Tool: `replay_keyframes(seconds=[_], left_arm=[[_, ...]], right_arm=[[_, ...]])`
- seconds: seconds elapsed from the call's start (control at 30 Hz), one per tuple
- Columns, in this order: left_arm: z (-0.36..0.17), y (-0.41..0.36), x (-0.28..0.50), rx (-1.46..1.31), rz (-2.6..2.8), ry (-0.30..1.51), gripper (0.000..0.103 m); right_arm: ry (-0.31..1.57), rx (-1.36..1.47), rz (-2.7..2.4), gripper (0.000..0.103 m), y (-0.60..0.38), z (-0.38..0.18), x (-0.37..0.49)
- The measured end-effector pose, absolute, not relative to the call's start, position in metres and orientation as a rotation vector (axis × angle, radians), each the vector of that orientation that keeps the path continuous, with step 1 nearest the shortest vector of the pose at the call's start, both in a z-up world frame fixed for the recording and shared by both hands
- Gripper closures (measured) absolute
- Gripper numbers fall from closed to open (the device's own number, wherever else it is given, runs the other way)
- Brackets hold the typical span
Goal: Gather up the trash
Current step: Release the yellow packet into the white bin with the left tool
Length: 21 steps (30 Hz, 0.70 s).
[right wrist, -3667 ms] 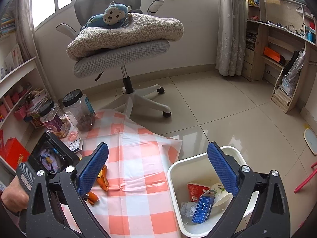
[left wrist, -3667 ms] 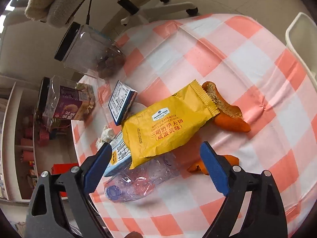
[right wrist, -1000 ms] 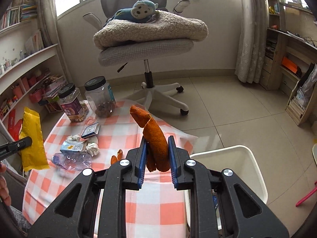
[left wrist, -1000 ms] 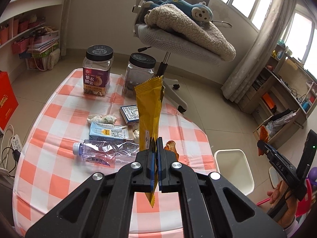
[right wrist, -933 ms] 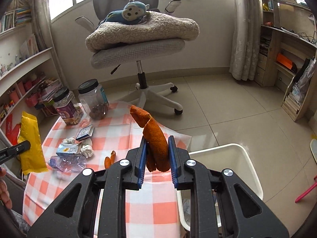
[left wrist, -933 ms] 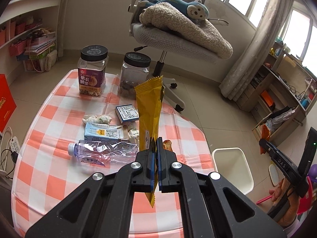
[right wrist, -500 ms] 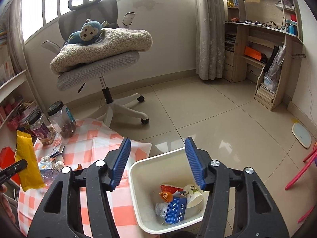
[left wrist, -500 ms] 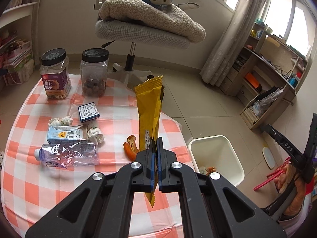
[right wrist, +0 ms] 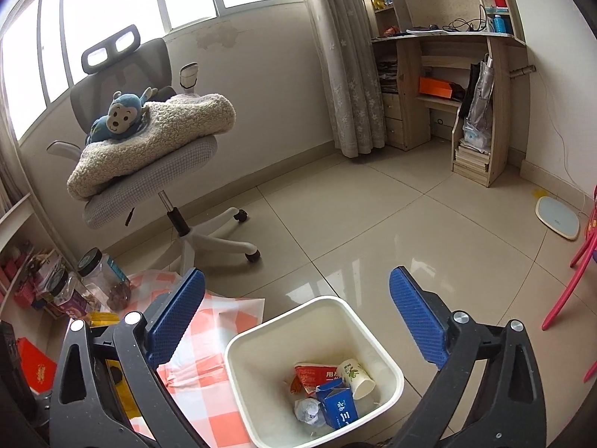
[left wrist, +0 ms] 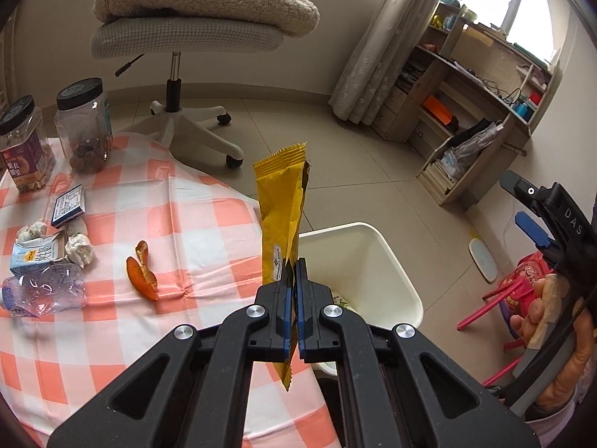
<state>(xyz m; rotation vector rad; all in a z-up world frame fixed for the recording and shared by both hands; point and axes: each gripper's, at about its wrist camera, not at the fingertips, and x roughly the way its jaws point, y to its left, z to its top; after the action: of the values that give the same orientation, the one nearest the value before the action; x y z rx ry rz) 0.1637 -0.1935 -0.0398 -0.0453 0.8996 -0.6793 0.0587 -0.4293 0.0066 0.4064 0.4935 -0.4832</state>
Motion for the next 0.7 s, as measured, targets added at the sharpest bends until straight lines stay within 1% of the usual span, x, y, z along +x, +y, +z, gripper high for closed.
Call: replay_keyframes(seconds=[0.23, 0.3, 0.33, 0.37, 0.43, 0.47, 0.53, 0.6, 0.63, 0.67, 0.7], left_arm=[[-0.045, -0.255, 0.163, -0.114, -0.781, 0.961, 0.101], [-0.047, -0.269, 0.166, -0.107, -0.774, 0.981, 0.096], [-0.049, -0.272, 0.168, -0.100, -0.771, 0.993, 0.088], [-0.049, -0.271, 0.170, -0.098, -0.763, 0.997, 0.071], [-0.045, -0.264, 0.171, -0.101, -0.748, 0.972, 0.053], [-0.043, -0.261, 0.172, -0.107, -0.748, 0.965, 0.051], [-0.040, -0.251, 0.176, -0.123, -0.730, 0.964, 0.051], [-0.033, -0.238, 0.178, -0.115, -0.677, 0.920, 0.050], [-0.028, -0.231, 0.177, -0.097, -0.644, 0.880, 0.048], [-0.021, -0.224, 0.175, -0.074, -0.604, 0.833, 0.040], [-0.014, -0.218, 0.173, -0.051, -0.559, 0.784, 0.036]], right_arm=[[0.478, 0.470, -0.532, 0.008, -0.451, 0.007, 0.050], [0.475, 0.471, -0.545, 0.008, -0.453, 0.007, 0.050], [0.473, 0.466, -0.552, 0.008, -0.452, 0.008, 0.049], [0.472, 0.460, -0.556, 0.008, -0.452, 0.008, 0.049], [0.473, 0.436, -0.558, 0.008, -0.448, 0.008, 0.050], [0.474, 0.418, -0.561, 0.007, -0.445, 0.009, 0.052], [0.469, 0.386, -0.569, 0.007, -0.440, 0.010, 0.053], [0.466, 0.357, -0.573, 0.007, -0.432, 0.011, 0.056], [0.466, 0.341, -0.574, 0.007, -0.429, 0.011, 0.057], [0.468, 0.322, -0.577, 0.007, -0.424, 0.011, 0.059], [0.471, 0.300, -0.584, 0.007, -0.417, 0.011, 0.062]])
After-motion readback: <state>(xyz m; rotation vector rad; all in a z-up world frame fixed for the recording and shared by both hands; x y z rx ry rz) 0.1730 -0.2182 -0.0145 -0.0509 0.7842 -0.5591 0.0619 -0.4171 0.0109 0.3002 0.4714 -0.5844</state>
